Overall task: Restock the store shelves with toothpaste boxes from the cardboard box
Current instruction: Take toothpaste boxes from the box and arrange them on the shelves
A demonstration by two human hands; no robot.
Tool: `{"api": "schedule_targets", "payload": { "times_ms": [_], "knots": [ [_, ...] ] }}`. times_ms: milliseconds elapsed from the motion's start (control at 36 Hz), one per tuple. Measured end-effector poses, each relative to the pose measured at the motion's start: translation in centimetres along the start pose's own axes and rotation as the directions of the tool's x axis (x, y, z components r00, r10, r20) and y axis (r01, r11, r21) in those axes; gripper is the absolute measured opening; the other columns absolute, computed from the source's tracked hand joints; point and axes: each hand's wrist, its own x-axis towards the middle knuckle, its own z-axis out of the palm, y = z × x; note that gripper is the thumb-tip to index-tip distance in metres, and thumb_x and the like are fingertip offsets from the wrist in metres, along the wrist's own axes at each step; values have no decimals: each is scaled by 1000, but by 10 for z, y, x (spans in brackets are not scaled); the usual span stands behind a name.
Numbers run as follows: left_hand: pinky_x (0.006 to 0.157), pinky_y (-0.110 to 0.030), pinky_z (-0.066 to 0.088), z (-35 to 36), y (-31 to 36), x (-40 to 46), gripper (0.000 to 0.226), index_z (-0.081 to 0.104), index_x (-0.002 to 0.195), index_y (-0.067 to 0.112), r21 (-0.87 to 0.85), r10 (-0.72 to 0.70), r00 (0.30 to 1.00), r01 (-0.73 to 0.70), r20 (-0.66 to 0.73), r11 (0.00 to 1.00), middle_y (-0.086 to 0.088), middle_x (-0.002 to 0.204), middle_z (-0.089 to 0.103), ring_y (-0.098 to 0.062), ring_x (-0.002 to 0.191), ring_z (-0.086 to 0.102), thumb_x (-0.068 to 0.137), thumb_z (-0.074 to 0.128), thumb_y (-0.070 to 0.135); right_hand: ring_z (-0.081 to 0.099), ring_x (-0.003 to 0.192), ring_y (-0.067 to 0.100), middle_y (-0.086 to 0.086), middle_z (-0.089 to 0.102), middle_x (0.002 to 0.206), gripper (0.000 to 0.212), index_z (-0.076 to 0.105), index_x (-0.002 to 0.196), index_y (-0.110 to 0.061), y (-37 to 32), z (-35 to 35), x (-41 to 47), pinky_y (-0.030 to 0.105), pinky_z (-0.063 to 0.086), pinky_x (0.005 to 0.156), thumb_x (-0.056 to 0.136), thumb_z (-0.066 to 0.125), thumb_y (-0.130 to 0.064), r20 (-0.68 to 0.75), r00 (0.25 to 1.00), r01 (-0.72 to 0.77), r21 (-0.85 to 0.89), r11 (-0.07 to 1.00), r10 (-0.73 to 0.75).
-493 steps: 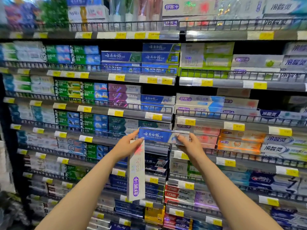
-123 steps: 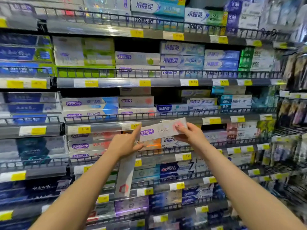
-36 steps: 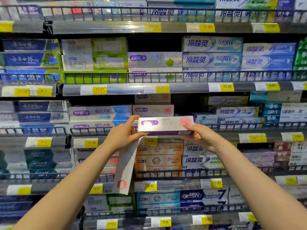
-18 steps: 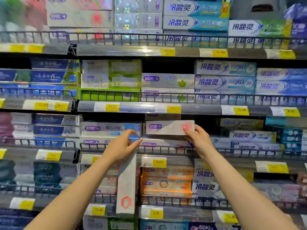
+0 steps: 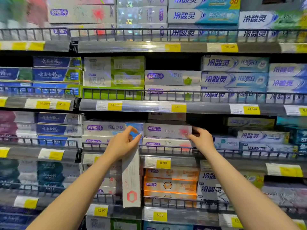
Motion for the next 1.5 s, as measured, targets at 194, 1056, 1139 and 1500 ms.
{"api": "schedule_targets", "payload": {
  "times_ms": [194,1056,1139,1500],
  "knots": [
    [50,-28,32,4,18,4,18,49,89,24,-113,-73,968,47,-240,992,6,55,53,-12,54,51,92,51,41,52,101,12,2,54,112,46,58,119,-15,-18,-8,-37,20,44,88,79,72,-32,-103,959,265,12,964,-263],
    [75,-29,57,-4,62,-19,37,62,112,13,-664,111,812,380,573,644,-3,108,70,-21,97,67,76,69,19,52,101,14,3,50,125,76,33,138,-18,11,-45,-99,28,44,82,74,73,-10,85,995,49,-90,995,-42],
    [77,-25,56,-5,55,-18,37,61,112,16,-672,126,802,391,584,629,-2,107,70,-20,100,66,79,69,2,54,113,17,-7,47,129,105,13,147,-29,8,-55,-100,39,46,98,68,82,-18,301,950,-127,145,981,78],
    [73,-26,51,14,67,-8,30,64,110,17,-492,96,675,425,732,759,0,102,65,-12,86,61,86,60,34,65,96,25,16,68,105,52,43,128,-21,0,-63,-81,39,52,90,84,62,-2,300,952,-246,610,753,68]
  ]
}}
